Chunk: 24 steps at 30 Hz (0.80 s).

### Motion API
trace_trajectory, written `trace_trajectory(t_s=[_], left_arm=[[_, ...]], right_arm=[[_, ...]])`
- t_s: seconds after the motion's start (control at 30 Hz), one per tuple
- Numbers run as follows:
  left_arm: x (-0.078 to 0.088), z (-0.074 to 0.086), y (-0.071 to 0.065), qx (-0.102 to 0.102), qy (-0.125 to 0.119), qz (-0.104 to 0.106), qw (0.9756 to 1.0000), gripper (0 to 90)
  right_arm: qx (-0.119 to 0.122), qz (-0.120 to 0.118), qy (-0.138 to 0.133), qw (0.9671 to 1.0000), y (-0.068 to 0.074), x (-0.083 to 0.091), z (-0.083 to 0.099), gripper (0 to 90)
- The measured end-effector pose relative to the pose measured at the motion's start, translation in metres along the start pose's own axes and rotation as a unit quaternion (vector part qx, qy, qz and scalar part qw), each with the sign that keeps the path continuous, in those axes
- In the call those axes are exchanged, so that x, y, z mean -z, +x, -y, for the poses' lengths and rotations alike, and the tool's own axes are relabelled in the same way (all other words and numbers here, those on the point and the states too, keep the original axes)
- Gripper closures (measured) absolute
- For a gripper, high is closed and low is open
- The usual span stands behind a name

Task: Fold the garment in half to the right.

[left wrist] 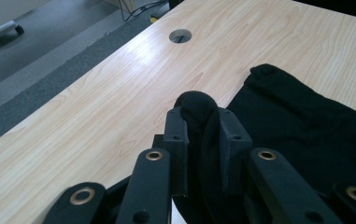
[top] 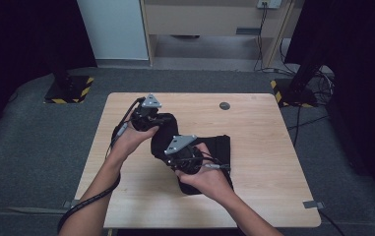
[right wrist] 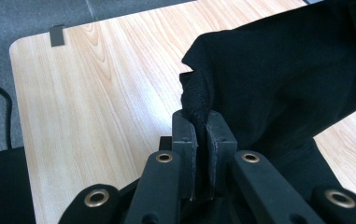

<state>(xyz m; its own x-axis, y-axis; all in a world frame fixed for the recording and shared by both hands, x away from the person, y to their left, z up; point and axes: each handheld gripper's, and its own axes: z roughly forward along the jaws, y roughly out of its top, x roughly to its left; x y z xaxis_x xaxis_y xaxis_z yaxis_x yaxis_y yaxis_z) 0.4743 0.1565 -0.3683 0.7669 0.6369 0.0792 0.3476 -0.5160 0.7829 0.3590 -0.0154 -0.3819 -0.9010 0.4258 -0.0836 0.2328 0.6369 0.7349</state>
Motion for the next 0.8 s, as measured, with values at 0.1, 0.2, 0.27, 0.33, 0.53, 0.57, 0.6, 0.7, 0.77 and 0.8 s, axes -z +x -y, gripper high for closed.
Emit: trace_trajectory(t_s=[0.1, 0.2, 0.27, 0.33, 0.53, 0.57, 0.6, 0.7, 0.77, 0.8], left_arm=[[-0.003, -0.004, -0.002, 0.000, -0.001, 0.000, 1.0000, 76.7], [-0.005, -0.006, -0.003, 0.003, -0.002, -0.001, 1.0000, 76.7], [-0.007, -0.007, -0.004, 0.003, -0.001, -0.001, 1.0000, 76.7], [-0.008, -0.009, -0.005, 0.003, -0.002, -0.001, 1.0000, 76.7], [-0.013, -0.012, -0.008, 0.003, -0.004, 0.003, 1.0000, 76.6], [-0.014, -0.012, -0.009, 0.004, -0.005, 0.004, 1.0000, 76.6], [-0.015, -0.013, -0.010, 0.004, -0.004, 0.005, 1.0000, 76.6], [-0.019, -0.015, -0.012, 0.005, -0.005, 0.006, 1.0000, 76.7], [-0.022, -0.016, -0.013, 0.004, -0.004, 0.008, 1.0000, 76.7], [-0.023, -0.016, -0.014, 0.003, -0.005, 0.008, 1.0000, 76.6]], right_arm=[[-0.002, 0.002, -0.003, 1.0000, -0.002, 0.004, 0.001, 84.8], [-0.006, 0.004, -0.007, 1.0000, -0.004, 0.008, 0.003, 84.8], [-0.007, 0.004, -0.009, 0.9999, -0.004, 0.010, 0.005, 84.8], [-0.008, 0.005, -0.012, 0.9999, -0.005, 0.011, 0.006, 84.8], [-0.010, 0.010, -0.012, 0.9998, -0.008, 0.017, 0.009, 84.8], [-0.009, 0.010, -0.011, 0.9998, -0.009, 0.018, 0.010, 84.8], [-0.010, 0.011, -0.012, 0.9998, -0.009, 0.019, 0.011, 84.8], [-0.012, 0.013, -0.011, 0.9998, -0.010, 0.023, 0.013, 84.8], [-0.013, 0.015, -0.012, 0.9997, -0.011, 0.024, 0.015, 84.8], [-0.015, 0.018, -0.011, 0.9997, -0.012, 0.025, 0.017, 84.8]])
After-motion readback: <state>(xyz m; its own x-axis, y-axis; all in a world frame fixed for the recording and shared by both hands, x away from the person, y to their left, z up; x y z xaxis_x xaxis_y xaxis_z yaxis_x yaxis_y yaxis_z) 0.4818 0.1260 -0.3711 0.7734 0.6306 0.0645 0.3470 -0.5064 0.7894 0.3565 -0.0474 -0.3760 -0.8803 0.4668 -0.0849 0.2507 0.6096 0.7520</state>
